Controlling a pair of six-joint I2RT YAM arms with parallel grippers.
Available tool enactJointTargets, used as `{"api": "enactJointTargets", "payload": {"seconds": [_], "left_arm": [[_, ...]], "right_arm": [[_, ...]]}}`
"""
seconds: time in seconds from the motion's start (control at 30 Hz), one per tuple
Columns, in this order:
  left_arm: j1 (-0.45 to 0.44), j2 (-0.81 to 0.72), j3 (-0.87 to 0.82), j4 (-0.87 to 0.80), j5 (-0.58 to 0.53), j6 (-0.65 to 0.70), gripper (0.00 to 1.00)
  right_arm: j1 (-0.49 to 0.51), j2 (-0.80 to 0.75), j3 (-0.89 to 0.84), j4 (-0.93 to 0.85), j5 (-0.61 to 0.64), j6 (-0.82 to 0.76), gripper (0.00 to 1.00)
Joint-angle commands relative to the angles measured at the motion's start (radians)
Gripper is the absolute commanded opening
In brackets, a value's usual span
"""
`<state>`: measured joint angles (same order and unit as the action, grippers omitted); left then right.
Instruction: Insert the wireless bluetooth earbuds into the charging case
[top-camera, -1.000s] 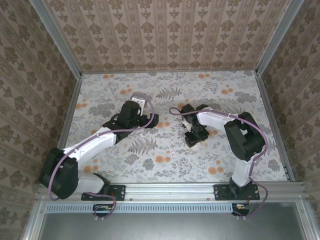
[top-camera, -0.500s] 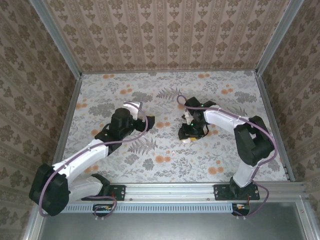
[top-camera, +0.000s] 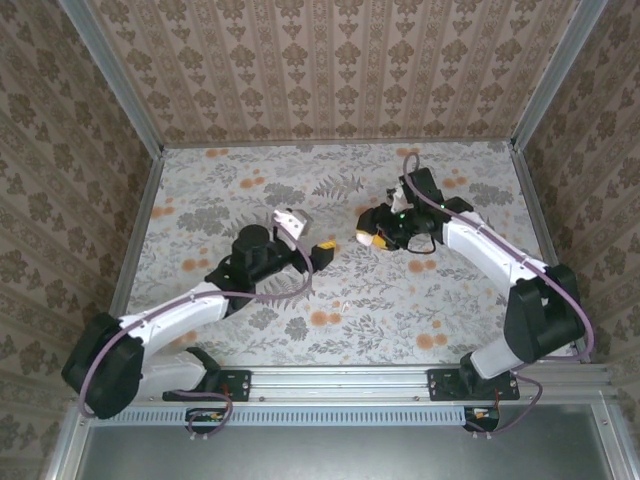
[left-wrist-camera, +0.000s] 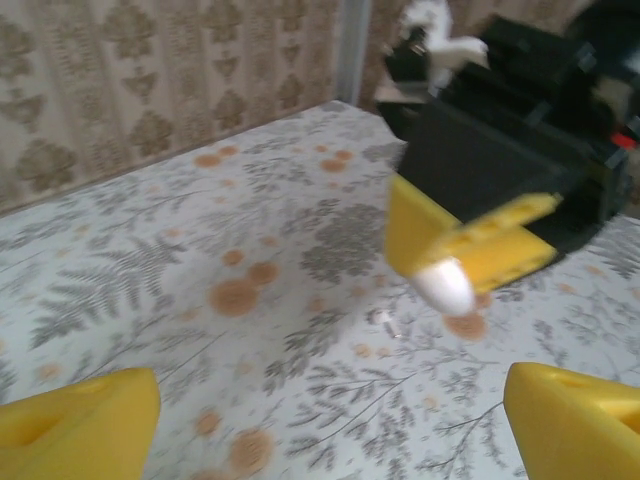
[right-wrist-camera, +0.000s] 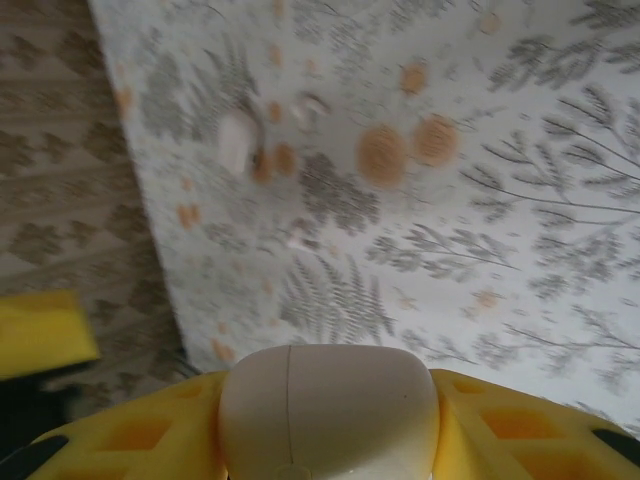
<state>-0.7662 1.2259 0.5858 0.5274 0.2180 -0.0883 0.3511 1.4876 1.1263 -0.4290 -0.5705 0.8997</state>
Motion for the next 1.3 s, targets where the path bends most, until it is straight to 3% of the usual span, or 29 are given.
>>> {"api": "enactJointTargets", "payload": {"seconds": [0.0, 0.13, 0.47, 0.77, 1.13, 1.27], "left_arm": [[-0.047, 0.061, 0.062, 0.142, 0.015, 0.023, 0.87], [-0.061, 0.120, 0.119, 0.171, -0.016, -0.013, 0.84], [-0.056, 0.223, 0.197, 0.178, -0.050, -0.093, 0.81], [-0.036, 0.280, 0.255, 0.170, 0.055, -0.142, 0.75], [-0.017, 0.305, 0.279, 0.177, 0.107, -0.153, 0.51], [0.000, 0.298, 0.277, 0.182, 0.131, -0.163, 0.34]], "right_arm": [[-0.004, -0.054, -0.041, 0.169, -0.039, 0.229, 0.50], [-0.003, -0.088, -0.072, 0.262, -0.033, 0.351, 0.51], [0.000, -0.145, -0.054, 0.255, -0.019, 0.391, 0.51], [0.002, -0.154, -0.063, 0.266, -0.019, 0.406, 0.52], [0.005, -0.154, -0.056, 0.271, -0.017, 0.416, 0.52], [0.007, -0.153, -0.054, 0.271, -0.016, 0.411, 0.56]]}}
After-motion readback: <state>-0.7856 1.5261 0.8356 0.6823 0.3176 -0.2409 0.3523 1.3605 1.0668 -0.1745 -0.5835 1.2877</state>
